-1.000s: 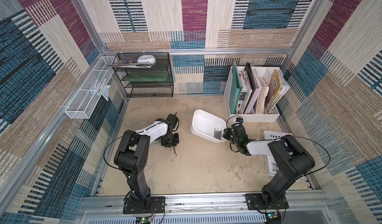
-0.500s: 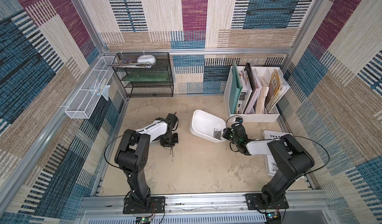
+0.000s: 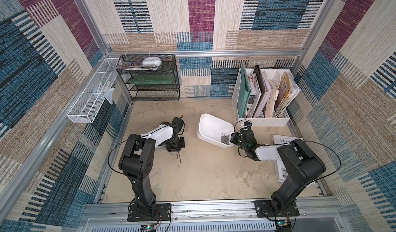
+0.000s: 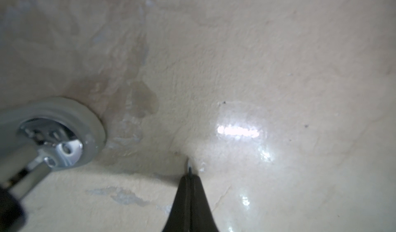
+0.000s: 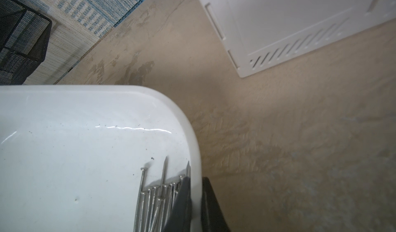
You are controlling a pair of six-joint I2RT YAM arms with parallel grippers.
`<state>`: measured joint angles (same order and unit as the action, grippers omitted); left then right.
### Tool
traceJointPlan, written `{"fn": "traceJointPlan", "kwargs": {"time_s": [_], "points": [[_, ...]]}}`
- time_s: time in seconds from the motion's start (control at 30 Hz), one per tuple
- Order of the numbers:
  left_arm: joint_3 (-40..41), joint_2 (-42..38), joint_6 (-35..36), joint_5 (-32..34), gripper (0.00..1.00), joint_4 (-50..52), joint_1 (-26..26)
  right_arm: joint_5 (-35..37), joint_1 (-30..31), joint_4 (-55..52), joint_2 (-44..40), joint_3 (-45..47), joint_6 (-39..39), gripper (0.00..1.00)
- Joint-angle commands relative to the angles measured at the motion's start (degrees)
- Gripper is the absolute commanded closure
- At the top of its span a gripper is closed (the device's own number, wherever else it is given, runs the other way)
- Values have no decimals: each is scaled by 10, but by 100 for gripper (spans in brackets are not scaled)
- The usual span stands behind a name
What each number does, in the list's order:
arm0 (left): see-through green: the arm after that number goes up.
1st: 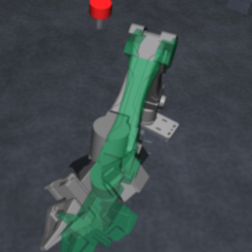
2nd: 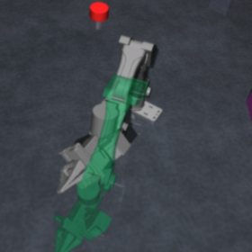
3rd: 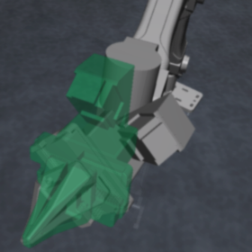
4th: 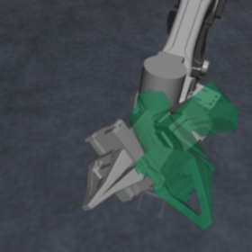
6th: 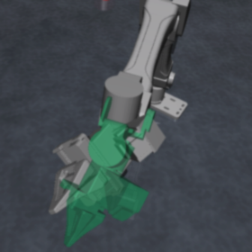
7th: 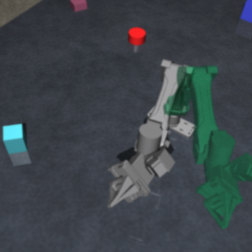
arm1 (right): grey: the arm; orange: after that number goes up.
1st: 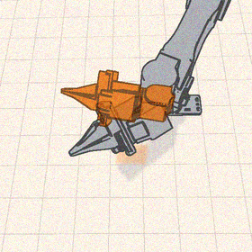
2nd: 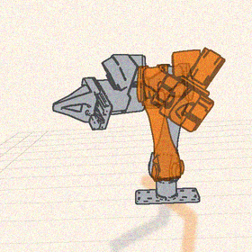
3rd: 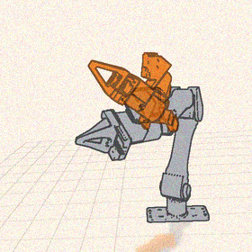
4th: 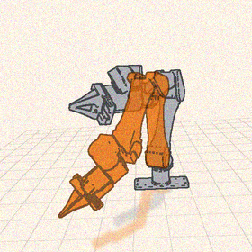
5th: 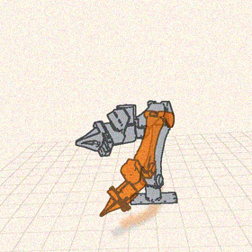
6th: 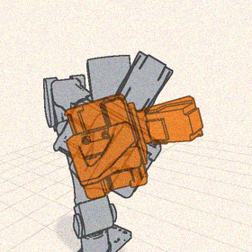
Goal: Put the nails on the desktop into the storage box
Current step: Pick up the nail from the center of the board.
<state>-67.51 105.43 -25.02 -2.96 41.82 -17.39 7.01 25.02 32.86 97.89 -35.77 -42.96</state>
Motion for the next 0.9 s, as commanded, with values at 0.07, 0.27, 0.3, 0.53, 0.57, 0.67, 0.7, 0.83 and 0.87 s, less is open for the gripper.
{"fn": "traceJointPlan", "kwargs": {"time_s": [0.07,0.27,0.3,0.53,0.57,0.67,0.7,0.83,0.87], "points": [[1,-25,13,1,100,10,2,-10,1,-54,8,2,4,100],[0,-43,22,-16,100,20,2,-12,1,-55,8,0,4,100],[1,-44,21,-20,100,22,2,-12,1,-55,9,0,3,100],[-36,-91,18,-71,100,64,-9,-11,2,-57,8,0,4,100],[-48,-107,19,-78,100,79,-13,-12,2,-58,8,0,4,100],[-112,-151,26,-85,100,135,-28,-11,2,-58,8,1,3,100],[-139,-162,26,-92,100,150,-34,-10,2,-57,7,0,2,100],[-248,-162,13,-113,100,183,-76,-5,4,-60,6,-2,1,100],[-281,-153,10,-116,100,192,-89,-3,5,-63,5,-2,0,100]]}}
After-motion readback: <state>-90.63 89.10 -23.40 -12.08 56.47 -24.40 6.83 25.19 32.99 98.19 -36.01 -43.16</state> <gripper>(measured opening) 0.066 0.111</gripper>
